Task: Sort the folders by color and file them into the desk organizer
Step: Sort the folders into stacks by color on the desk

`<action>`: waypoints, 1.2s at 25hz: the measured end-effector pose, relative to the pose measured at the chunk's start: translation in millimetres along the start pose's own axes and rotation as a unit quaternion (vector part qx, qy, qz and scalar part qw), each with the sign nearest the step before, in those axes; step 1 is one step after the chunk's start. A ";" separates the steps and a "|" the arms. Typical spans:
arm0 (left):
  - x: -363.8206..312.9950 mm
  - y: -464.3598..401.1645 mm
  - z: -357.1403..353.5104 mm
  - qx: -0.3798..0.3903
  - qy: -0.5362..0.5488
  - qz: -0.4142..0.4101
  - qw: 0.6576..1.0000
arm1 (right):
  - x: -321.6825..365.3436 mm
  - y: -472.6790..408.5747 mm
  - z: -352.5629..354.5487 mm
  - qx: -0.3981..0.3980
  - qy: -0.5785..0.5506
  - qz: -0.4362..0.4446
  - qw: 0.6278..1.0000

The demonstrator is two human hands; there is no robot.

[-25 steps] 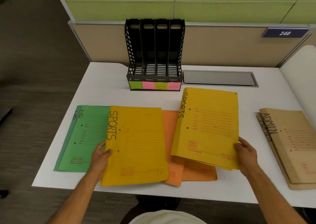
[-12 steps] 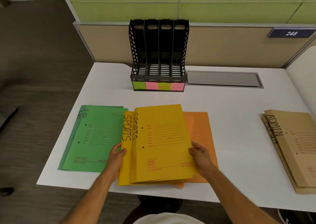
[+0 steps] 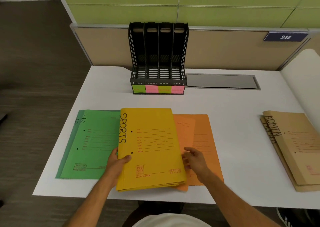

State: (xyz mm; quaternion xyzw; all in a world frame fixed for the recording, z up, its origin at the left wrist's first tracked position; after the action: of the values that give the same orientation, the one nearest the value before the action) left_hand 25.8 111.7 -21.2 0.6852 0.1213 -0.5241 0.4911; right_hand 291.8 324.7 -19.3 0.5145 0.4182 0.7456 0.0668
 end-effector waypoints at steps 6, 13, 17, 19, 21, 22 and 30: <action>-18.3 -25.9 57.9 0.029 -0.005 -0.030 0.999 | -23.1 0.7 -19.5 -0.167 0.114 -0.049 0.978; -20.3 -43.3 120.5 0.039 -0.003 -0.025 0.999 | -19.9 3.0 -41.8 -0.126 -0.011 -0.032 0.992; -21.9 -47.1 129.4 0.045 0.006 -0.023 0.999 | 17.0 7.5 3.3 -0.073 -0.059 0.004 0.996; -24.1 -49.8 129.9 0.051 0.005 -0.018 0.999 | 31.4 8.1 38.3 -0.091 -0.042 0.016 0.995; -25.4 -51.3 128.6 0.049 0.003 -0.016 0.999 | 39.9 11.9 67.5 -0.105 -0.021 0.024 0.994; -26.5 -51.1 126.6 0.052 0.002 -0.015 0.999 | 42.1 14.3 77.2 -0.106 -0.002 0.024 0.994; -23.1 -51.2 119.3 0.055 -0.002 -0.008 0.998 | 25.9 4.2 76.0 -0.220 0.232 -0.022 0.947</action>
State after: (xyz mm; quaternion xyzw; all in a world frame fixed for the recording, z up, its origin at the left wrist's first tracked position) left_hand -90.2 49.3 -26.0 0.7094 0.0970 -0.5350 0.4484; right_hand 343.8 377.9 11.2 0.2907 0.2591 0.9161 0.0954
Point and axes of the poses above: each hand's wrist, its own y-axis away from the middle knuckle, its own z-axis out of the back of the hand, x = y × z, the point moved 2 cm from there along -y, towards the middle knuckle, and after that the axes turned 4 degrees about -z, right-handed, at the moved point
